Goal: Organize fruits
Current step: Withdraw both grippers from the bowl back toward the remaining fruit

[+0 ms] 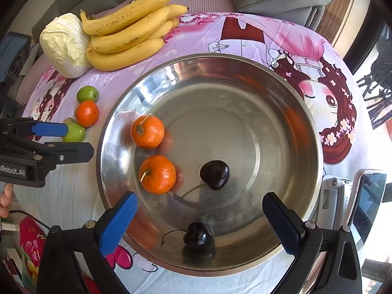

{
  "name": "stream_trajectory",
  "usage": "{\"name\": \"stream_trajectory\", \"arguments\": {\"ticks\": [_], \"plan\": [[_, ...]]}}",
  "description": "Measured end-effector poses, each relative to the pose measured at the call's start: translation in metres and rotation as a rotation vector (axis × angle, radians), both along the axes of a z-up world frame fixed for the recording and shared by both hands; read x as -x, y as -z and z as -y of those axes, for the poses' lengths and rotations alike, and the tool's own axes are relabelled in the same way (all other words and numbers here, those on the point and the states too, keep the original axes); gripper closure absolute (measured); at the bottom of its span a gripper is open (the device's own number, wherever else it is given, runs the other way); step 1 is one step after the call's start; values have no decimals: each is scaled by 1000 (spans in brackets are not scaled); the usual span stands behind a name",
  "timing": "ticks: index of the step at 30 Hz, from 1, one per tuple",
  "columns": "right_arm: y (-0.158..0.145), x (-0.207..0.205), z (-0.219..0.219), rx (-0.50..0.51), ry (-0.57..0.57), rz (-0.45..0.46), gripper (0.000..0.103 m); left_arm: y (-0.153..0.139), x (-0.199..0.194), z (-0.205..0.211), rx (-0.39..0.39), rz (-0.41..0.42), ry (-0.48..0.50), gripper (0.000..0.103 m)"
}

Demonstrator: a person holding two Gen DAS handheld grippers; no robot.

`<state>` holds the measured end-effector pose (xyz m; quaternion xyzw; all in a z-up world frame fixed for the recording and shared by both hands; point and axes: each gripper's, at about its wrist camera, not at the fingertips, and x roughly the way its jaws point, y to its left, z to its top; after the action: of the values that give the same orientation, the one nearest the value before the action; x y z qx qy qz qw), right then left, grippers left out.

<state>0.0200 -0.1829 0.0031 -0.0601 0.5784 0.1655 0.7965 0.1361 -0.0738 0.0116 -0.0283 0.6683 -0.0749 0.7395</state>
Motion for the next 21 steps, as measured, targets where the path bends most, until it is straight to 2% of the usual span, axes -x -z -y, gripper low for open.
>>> {"name": "stream_trajectory", "arguments": {"ticks": [8,13,17,21], "plan": [[-12,2,-5,-74,4,18,0,-3,14,-20,7,9,-23,7],[-19,4,-10,-51,19,39,0,-6,26,-30,-3,20,-24,7],[-21,3,-11,-4,84,34,0,-11,38,-45,-5,34,-33,7],[-24,2,-14,-36,88,14,0,-14,48,-63,-8,46,-48,7]]}}
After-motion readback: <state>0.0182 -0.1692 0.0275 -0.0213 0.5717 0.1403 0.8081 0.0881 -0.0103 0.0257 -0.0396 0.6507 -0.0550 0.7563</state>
